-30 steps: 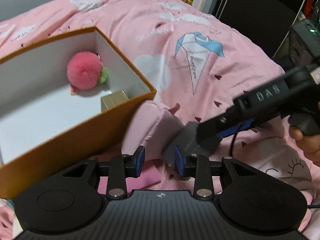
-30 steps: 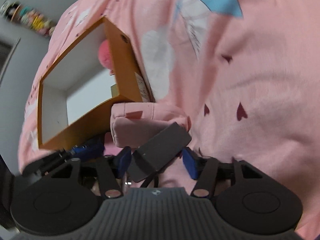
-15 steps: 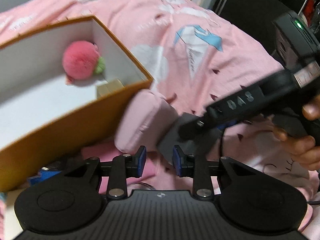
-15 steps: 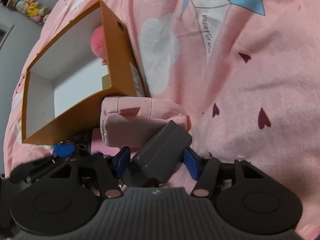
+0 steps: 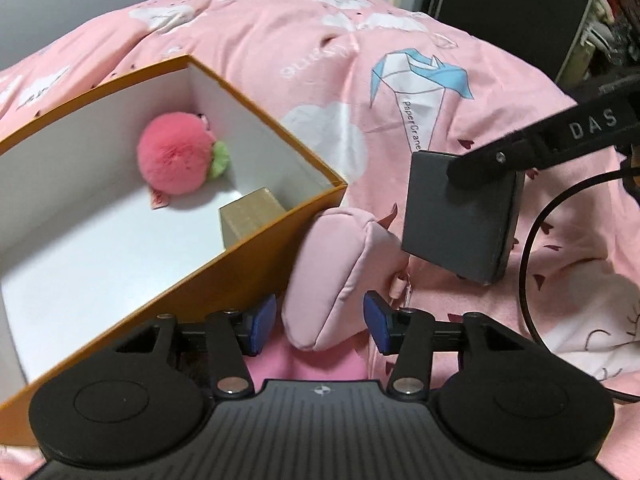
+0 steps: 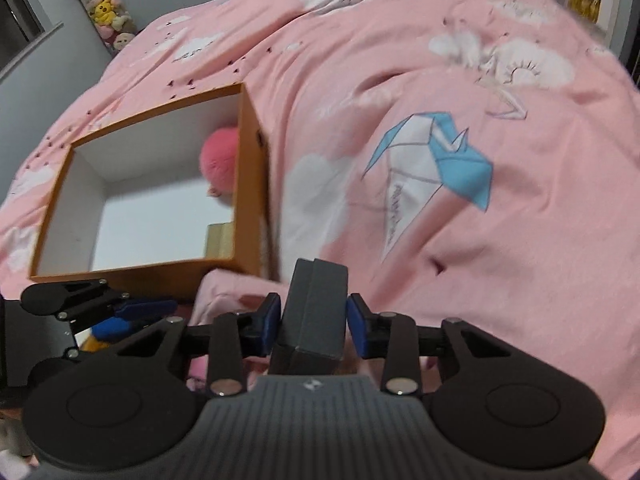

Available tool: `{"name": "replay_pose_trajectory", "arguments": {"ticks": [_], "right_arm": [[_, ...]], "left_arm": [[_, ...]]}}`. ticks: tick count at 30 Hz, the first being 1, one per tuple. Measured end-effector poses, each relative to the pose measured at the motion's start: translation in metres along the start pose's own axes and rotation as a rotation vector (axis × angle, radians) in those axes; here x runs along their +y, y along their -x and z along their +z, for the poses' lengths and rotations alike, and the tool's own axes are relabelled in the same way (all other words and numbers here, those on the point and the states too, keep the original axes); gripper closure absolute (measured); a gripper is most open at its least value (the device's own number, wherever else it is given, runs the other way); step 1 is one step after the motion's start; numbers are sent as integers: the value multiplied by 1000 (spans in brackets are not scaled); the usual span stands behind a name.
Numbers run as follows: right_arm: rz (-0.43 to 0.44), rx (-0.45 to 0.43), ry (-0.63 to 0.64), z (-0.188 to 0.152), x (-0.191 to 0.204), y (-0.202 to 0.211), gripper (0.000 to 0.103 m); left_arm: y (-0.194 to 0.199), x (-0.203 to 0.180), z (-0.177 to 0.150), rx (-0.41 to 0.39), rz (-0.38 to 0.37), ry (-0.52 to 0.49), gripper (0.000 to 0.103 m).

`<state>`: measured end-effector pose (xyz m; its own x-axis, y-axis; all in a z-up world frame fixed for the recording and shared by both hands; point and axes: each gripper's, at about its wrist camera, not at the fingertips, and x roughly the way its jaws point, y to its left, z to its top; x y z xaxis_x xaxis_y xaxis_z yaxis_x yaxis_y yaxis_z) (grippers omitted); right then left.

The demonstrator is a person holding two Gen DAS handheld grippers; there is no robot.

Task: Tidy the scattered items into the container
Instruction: 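Grasp the dark gray case with the right tool while the left tool grasps the pink pouch, then carry the gray case into the box with the right tool while the left tool carries the pink pouch in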

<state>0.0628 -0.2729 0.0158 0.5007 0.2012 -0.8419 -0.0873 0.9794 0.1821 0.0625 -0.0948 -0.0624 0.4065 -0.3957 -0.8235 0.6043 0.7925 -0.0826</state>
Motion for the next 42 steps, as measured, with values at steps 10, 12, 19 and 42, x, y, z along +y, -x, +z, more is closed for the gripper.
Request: {"name": "replay_pose_trajectory", "arguments": {"ticks": [10,12,19,42], "right_arm": [[80,142,-150,-7,-22,-39,52],[79,149,-146,-10,-22,-37,53],[85,131,-163,-18,-24,-19,62],[303,-160,15,47,42,48,66]], "left_arm": [[-18,-4,2,7,-5,-31,54],[-17,-3,3,3,1,-27,60],[-2,-4,0,-28,-9,6,74],[155,60,19,-353,235,261,81]]}}
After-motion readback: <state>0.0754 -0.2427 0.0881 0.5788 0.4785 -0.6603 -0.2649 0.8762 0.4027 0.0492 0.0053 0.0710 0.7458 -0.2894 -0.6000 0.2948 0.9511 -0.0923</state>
